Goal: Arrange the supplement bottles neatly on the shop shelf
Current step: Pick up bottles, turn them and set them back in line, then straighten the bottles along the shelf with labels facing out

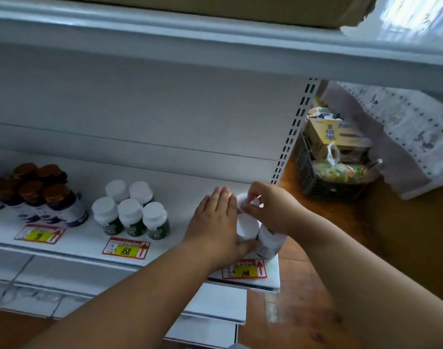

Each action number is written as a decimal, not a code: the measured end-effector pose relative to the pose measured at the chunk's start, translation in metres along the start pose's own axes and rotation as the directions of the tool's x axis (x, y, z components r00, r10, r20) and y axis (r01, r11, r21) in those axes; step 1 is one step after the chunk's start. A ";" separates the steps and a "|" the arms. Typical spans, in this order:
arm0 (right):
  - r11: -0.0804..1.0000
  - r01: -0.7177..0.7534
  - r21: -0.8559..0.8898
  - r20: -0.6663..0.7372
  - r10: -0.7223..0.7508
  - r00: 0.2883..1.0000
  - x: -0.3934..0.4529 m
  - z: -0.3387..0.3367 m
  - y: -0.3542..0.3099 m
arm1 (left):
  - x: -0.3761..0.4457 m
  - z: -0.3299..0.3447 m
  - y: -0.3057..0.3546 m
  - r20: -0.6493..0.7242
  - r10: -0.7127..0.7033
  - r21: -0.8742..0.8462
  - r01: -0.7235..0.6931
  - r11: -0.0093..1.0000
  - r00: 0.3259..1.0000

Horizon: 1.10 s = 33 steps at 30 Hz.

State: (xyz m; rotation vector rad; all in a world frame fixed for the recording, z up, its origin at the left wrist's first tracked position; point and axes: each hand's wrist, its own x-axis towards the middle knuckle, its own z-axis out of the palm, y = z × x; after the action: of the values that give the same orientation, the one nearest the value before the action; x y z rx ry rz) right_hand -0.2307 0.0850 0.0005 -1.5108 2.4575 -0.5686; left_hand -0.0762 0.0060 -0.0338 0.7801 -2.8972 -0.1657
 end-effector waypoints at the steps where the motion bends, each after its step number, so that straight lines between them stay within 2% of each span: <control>1: 1.000 0.004 -0.001 -0.038 -0.004 0.999 -0.001 0.000 -0.002 | -0.001 -0.003 0.000 0.002 0.001 -0.008 -0.001 1.000 1.000; 4: 0.998 0.039 0.041 -0.152 -0.032 0.988 -0.006 -0.005 -0.016 | -0.010 -0.020 -0.001 -0.119 -0.018 -0.095 0.007 0.995 0.993; 7: 0.992 0.113 0.062 -0.202 -0.098 0.974 -0.010 -0.013 -0.042 | -0.032 -0.043 -0.013 -0.342 -0.045 -0.189 -0.021 0.982 0.939; 9: 0.981 0.165 0.098 -0.218 -0.140 0.966 -0.010 -0.015 -0.070 | -0.051 -0.055 -0.032 -0.412 -0.090 -0.219 -0.003 0.976 0.907; 13: 0.933 0.299 0.199 -0.219 -0.255 0.942 -0.006 0.004 -0.160 | -0.103 -0.080 -0.093 -0.405 -0.210 -0.302 0.086 0.949 0.890; 16: 0.880 0.412 0.238 -0.208 -0.368 0.906 -0.003 0.039 -0.250 | -0.164 -0.096 -0.161 -0.412 -0.311 -0.282 0.205 0.937 0.856; 20: 0.786 0.514 0.344 -0.180 -0.482 0.857 0.000 0.100 -0.373 | -0.256 -0.122 -0.260 -0.414 -0.480 -0.285 0.390 0.875 0.774; 26: 0.656 0.593 0.466 -0.140 -0.608 0.782 0.001 0.173 -0.543 | -0.368 -0.166 -0.379 -0.433 -0.617 -0.250 0.570 0.783 0.657; 33: 0.606 0.647 0.463 -0.090 -0.694 0.714 0.053 0.234 -0.660 | -0.392 -0.174 -0.509 -0.445 -0.723 -0.335 0.651 0.681 0.528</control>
State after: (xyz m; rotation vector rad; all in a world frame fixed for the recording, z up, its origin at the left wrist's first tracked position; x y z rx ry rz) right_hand 0.3656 -0.2792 0.0694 -2.1318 1.4167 -1.0798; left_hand 0.5373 -0.2451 0.0259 1.6133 -1.8691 -0.1638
